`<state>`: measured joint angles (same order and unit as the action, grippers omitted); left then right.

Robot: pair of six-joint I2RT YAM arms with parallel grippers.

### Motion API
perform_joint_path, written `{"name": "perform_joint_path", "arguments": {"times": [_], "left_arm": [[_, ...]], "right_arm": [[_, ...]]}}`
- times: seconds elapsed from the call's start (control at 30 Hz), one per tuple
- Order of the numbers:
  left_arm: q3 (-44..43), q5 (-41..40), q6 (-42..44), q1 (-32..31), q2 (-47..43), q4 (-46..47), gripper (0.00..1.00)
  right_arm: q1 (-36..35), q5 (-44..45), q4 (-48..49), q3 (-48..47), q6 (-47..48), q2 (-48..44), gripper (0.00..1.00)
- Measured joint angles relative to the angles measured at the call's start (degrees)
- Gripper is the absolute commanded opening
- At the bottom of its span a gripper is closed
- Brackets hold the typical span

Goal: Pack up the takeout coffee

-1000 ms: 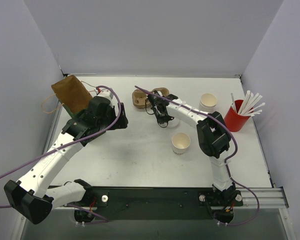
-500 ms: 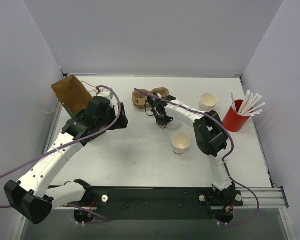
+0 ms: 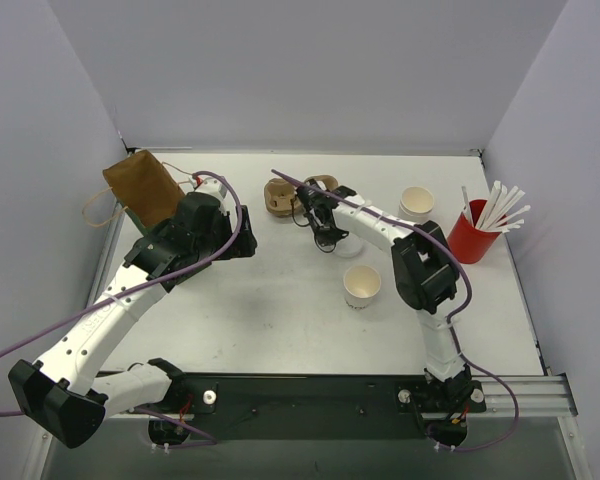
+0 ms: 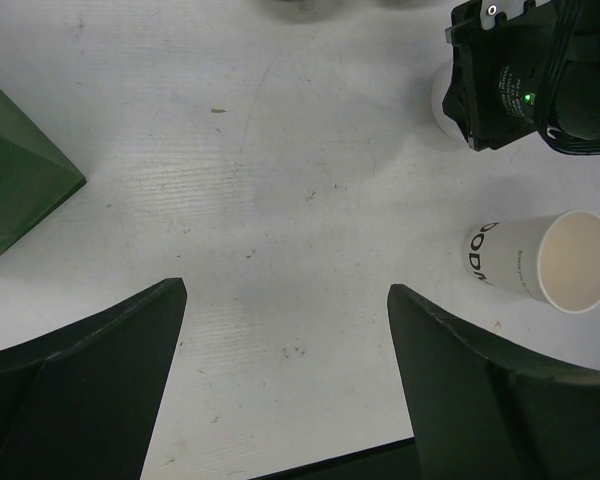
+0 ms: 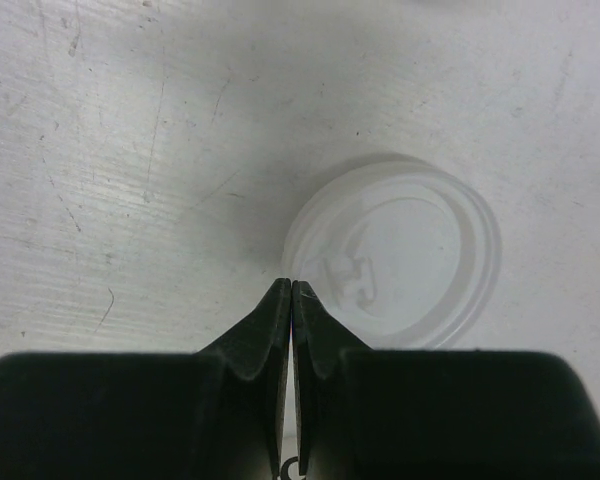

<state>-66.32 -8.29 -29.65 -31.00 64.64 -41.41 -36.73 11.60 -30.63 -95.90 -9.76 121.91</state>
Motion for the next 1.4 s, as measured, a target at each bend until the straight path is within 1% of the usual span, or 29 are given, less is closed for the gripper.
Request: {"name": "perform_joint_path", "arguments": {"times": [0.5, 0.63, 0.83, 1.0, 1.13, 1.4], "left_arm": [[0.4, 0.7, -0.1, 0.0, 0.0, 0.1, 0.93], [1.6, 1.7, -0.1, 0.0, 0.0, 1.4, 0.93], [3.8, 4.6, -0.4, 0.1, 0.0, 4.2, 0.93], [4.7, 7.1, -1.3, 0.1, 0.0, 7.9, 0.93], [7.0, 11.0, -2.3, 0.3, 0.0, 13.0, 0.95], [10.6, 20.2, -5.8, 0.4, 0.0, 25.5, 0.95]], "right_arm": [[0.9, 0.0, -0.7, -0.6, -0.5, -1.7, 0.00], [1.1, 0.1, -1.7, -1.3, -0.8, -2.0, 0.00], [1.4, -0.2, -3.3, -2.5, -1.4, -5.6, 0.00], [2.4, -1.8, -4.6, -5.4, -2.8, -9.8, 0.00], [3.6, -5.9, -5.6, -7.1, -4.7, -12.9, 0.00], [7.6, -22.2, -7.2, -7.5, -11.3, -21.6, 0.00]]}}
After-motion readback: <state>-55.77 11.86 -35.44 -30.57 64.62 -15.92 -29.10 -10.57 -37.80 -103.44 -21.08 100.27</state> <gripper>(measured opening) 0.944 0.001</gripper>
